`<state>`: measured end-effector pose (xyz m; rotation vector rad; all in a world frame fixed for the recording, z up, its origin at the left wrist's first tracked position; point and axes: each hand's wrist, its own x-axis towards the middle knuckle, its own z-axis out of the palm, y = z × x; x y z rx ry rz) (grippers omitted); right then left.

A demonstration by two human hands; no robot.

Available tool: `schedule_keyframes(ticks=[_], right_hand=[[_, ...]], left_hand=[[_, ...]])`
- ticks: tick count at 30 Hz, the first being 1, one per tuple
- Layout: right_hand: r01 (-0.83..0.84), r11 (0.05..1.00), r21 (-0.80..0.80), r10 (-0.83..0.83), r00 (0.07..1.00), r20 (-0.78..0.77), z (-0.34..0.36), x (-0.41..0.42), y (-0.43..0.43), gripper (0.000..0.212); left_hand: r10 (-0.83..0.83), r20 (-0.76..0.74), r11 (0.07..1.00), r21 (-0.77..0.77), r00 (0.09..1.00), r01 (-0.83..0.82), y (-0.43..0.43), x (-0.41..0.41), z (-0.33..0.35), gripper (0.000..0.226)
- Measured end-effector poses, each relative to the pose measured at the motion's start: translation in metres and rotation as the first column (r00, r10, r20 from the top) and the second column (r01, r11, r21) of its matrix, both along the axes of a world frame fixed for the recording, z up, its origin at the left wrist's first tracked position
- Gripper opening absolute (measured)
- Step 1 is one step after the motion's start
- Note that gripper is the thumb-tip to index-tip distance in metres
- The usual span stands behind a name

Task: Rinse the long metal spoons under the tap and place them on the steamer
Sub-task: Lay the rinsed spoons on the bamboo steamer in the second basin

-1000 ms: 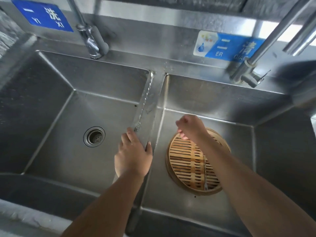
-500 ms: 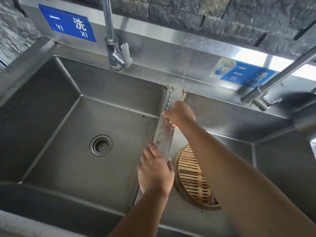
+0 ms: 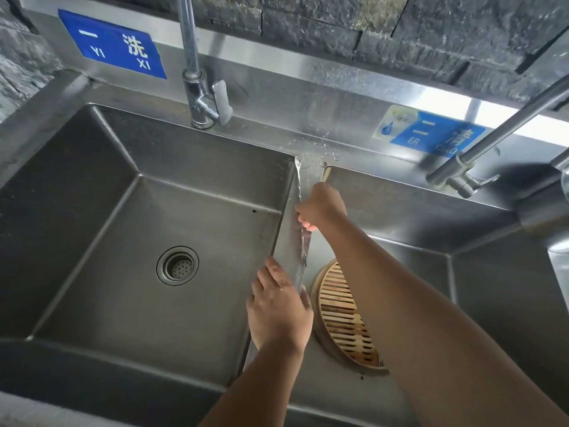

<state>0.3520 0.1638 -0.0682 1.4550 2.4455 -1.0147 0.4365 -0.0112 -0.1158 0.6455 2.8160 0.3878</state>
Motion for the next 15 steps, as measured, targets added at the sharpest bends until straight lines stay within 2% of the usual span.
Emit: schedule_keyframes(ticks=[5, 10, 15], right_hand=[[0.04, 0.999, 0.0, -0.04, 0.996, -0.074, -0.004, 0.034, 0.011, 0.024], [0.088, 0.996, 0.03, -0.086, 0.994, -0.063, -0.014, 0.085, 0.037, 0.021], [0.098, 0.995, 0.035, -0.096, 0.994, -0.055, -0.053, 0.139, 0.053, 0.023]], left_hand=[[0.0, -0.043, 1.0, -0.023, 0.999, -0.001, 0.0, 0.001, 0.0, 0.084], [0.014, -0.06, 0.998, -0.06, 0.998, -0.018, 0.003, 0.002, 0.002, 0.083], [0.039, -0.043, 0.997, -0.067, 0.998, -0.042, 0.006, 0.002, 0.002, 0.082]])
